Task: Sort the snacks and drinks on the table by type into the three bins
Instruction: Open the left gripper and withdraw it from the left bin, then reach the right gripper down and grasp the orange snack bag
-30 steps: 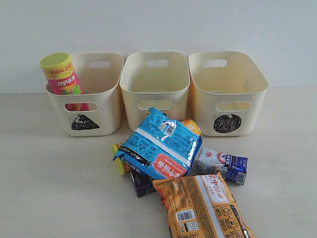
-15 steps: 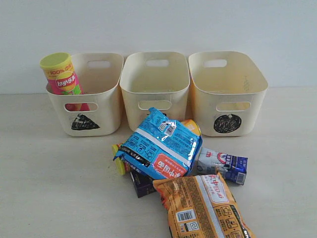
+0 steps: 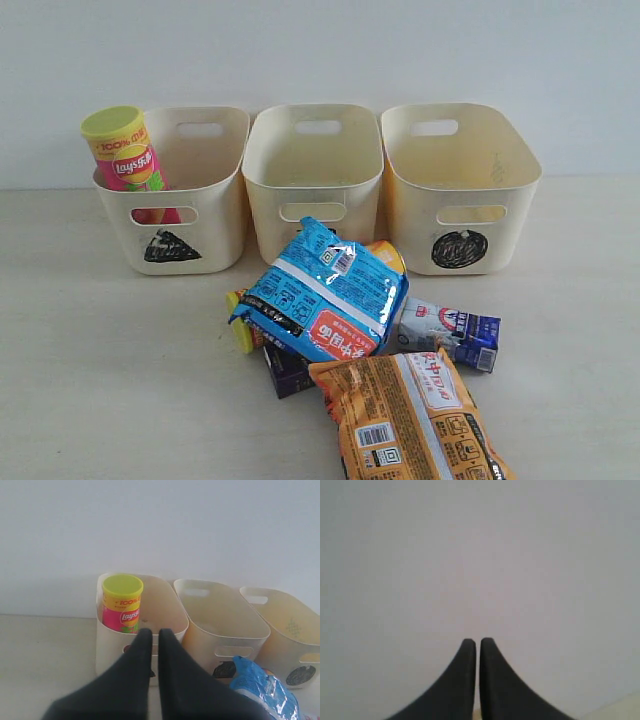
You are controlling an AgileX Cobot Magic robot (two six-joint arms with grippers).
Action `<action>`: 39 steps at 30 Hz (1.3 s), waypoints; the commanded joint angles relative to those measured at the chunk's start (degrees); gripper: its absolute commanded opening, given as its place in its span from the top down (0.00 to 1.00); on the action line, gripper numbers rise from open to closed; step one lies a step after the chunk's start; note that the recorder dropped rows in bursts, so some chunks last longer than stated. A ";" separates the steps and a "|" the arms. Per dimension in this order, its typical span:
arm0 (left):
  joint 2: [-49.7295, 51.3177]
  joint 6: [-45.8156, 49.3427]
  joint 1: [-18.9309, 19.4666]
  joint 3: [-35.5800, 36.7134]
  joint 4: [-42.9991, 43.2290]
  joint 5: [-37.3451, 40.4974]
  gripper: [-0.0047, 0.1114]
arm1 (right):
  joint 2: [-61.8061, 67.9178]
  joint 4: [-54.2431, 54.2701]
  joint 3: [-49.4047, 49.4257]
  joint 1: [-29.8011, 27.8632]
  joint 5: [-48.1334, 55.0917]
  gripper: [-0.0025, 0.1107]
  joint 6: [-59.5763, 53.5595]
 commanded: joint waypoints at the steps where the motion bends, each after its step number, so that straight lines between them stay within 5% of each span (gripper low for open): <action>1: -0.22 0.40 -0.47 0.25 0.09 -0.69 0.92 | 9.88 -2.72 -7.03 2.73 12.75 0.98 -0.46; 11: -0.22 0.40 -0.47 0.25 0.09 -0.80 0.92 | 35.88 -0.10 -20.68 21.16 55.70 0.98 -20.12; 17: -0.22 0.40 -0.47 0.25 0.09 -0.80 0.92 | 45.71 6.96 -21.59 29.70 61.60 0.97 -22.11; 20: -0.22 0.40 -0.47 0.25 0.09 -0.80 0.92 | 49.00 9.59 -21.59 32.72 58.42 0.84 -22.42; 22: -0.22 0.40 -0.47 0.25 0.09 -0.80 0.92 | 51.04 9.99 -21.59 34.14 56.13 0.65 -21.92; 25: -0.22 0.40 -0.47 0.25 0.09 -0.80 0.92 | 53.75 11.04 -21.59 34.37 53.93 0.30 -20.11; 26: -0.22 0.40 -0.47 0.25 0.09 -0.80 0.92 | 54.48 11.15 -21.59 34.24 53.57 0.27 -20.11; 32: -0.22 0.40 -0.47 0.25 0.09 -0.80 0.92 | 58.28 19.22 -21.59 30.10 52.48 0.30 -27.99; 39: -0.22 0.40 -0.47 0.25 0.09 -0.80 0.92 | 63.97 39.60 -21.59 18.36 59.54 0.30 -51.94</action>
